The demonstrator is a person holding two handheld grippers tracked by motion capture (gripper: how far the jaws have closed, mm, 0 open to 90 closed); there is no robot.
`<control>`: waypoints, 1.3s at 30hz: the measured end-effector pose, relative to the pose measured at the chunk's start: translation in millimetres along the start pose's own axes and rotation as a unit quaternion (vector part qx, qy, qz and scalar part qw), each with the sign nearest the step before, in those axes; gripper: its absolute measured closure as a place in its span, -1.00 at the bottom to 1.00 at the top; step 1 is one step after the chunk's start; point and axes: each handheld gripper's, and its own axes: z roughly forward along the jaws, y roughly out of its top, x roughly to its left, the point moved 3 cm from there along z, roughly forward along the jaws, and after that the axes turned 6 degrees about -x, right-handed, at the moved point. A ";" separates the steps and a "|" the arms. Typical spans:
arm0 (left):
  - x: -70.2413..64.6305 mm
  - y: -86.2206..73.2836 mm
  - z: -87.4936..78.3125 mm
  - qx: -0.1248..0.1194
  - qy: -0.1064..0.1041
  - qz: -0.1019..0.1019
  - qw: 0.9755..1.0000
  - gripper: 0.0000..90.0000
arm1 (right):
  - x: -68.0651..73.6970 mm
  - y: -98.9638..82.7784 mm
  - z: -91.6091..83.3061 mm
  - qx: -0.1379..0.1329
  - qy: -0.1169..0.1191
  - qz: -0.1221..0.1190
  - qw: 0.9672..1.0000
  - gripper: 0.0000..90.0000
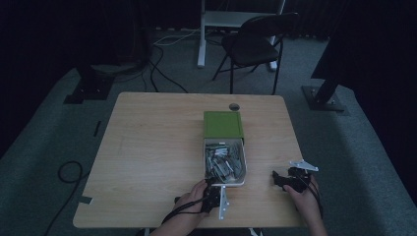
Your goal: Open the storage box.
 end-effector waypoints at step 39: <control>80.5 -10.1 -62.8 -0.148 -0.011 -0.233 0.961 0.24 | 0.0 0.0 0.0 0.000 0.000 0.000 1.000 -0.75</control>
